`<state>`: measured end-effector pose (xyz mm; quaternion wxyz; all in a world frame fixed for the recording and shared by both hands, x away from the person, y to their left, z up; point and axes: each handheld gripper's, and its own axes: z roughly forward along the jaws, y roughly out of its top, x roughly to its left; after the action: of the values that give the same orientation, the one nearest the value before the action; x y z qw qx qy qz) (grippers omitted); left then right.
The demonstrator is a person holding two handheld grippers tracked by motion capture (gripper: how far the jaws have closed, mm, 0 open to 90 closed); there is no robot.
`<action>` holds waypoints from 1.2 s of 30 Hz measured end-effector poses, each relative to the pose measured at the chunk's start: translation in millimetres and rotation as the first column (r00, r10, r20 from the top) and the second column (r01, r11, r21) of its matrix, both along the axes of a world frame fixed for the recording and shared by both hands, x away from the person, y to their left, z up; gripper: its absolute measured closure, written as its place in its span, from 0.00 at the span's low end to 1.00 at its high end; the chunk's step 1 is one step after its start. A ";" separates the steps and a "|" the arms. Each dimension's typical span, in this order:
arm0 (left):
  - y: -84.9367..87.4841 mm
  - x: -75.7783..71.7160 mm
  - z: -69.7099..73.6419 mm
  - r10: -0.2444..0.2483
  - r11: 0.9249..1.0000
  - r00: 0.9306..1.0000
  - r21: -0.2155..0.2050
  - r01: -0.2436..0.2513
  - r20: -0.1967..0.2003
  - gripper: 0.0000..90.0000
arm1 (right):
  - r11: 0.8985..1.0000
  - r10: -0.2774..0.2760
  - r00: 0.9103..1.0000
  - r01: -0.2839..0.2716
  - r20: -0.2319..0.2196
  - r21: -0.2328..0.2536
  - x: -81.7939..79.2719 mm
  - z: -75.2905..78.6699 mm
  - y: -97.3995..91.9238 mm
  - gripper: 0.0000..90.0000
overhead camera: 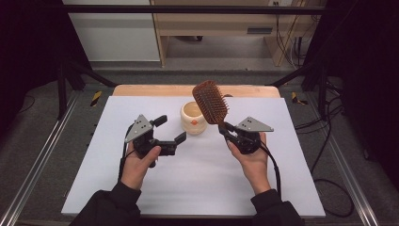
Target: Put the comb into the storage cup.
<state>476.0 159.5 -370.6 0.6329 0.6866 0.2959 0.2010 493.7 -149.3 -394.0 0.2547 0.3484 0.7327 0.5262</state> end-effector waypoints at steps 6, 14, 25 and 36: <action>-14.5 3.8 -0.4 -0.025 1.000 1.000 -0.015 0.024 -0.017 0.04 | 1.000 0.006 1.000 -0.006 0.015 0.006 -2.7 1.4 0.3 0.81; -29.1 11.0 14.2 -0.050 0.998 0.998 -0.045 0.048 -0.032 0.04 | 1.000 0.013 0.999 -0.014 0.030 0.011 -7.2 2.9 3.8 0.81; -38.7 26.2 25.7 -0.058 0.995 0.996 -0.081 0.053 -0.070 0.05 | 0.999 0.044 0.997 -0.045 0.058 0.024 -14.1 4.6 15.6 0.81; -36.0 42.1 37.3 -0.073 0.978 0.987 -0.205 0.042 -0.143 0.11 | 0.997 0.073 0.994 -0.075 0.081 0.019 -20.3 2.8 31.1 0.81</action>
<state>518.1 123.5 -333.4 0.6809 0.6404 0.3413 0.0995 473.4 -118.2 -391.2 0.2601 0.3024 0.7285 0.5569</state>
